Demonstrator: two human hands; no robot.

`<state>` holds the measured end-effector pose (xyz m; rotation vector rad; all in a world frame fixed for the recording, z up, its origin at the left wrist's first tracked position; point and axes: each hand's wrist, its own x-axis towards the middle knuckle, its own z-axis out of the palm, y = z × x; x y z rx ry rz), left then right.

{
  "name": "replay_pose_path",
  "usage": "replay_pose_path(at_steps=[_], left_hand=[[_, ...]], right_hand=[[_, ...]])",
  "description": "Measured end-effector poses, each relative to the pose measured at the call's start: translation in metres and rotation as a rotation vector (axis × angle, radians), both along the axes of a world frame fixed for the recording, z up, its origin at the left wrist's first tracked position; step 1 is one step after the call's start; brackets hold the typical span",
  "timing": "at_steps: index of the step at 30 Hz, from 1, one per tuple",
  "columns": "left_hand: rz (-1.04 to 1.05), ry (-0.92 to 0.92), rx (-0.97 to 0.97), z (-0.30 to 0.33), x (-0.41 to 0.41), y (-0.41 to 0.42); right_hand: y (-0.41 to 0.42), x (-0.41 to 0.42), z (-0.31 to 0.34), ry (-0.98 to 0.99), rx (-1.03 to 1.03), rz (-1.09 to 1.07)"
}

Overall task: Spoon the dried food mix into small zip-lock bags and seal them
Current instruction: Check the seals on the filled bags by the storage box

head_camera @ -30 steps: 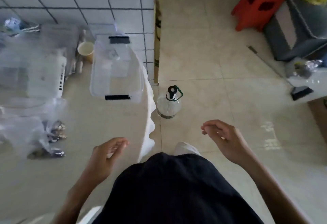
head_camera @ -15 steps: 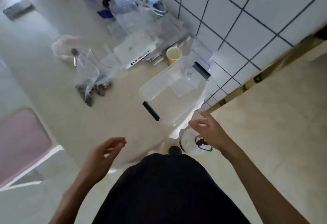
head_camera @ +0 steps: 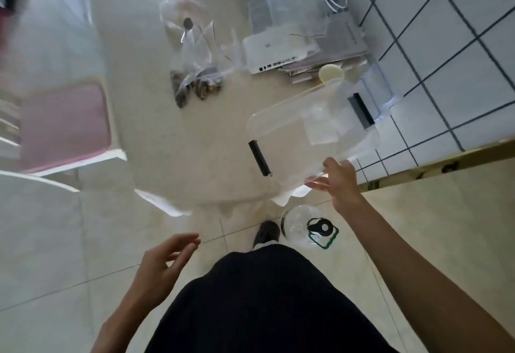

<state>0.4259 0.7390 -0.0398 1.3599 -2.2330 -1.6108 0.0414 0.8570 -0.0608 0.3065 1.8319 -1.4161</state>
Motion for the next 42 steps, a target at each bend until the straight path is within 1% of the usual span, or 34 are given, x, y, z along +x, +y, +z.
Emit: replay_pose_path(at_steps=[6, 13, 20, 25, 27, 33, 39, 42], left_hand=[[0.073, 0.001, -0.009, -0.006, 0.074, 0.014], [0.1, 0.013, -0.042, -0.004, 0.189, 0.014], [0.226, -0.027, -0.075, -0.006, 0.308, 0.013], [0.387, 0.004, -0.08, -0.005, 0.351, 0.001], [0.417, 0.008, -0.078, -0.007, 0.358, -0.016], [0.421, -0.022, -0.073, -0.016, 0.376, -0.092], [0.411, -0.026, -0.085, -0.007, 0.37, -0.197], [0.36, -0.019, -0.115, -0.002, 0.356, -0.257]], right_hand=[[0.016, 0.068, 0.029, 0.06, 0.028, 0.14], [0.013, 0.205, 0.036, 0.069, 0.058, 0.301], [-0.031, 0.325, 0.032, 0.051, -0.011, 0.458], [-0.081, 0.37, 0.032, 0.027, 0.007, 0.562], [-0.107, 0.378, 0.032, 0.032, 0.009, 0.579], [-0.195, 0.387, 0.03, 0.072, -0.009, 0.631], [-0.292, 0.381, 0.03, 0.093, 0.002, 0.623], [-0.333, 0.37, 0.036, 0.118, -0.001, 0.641]])
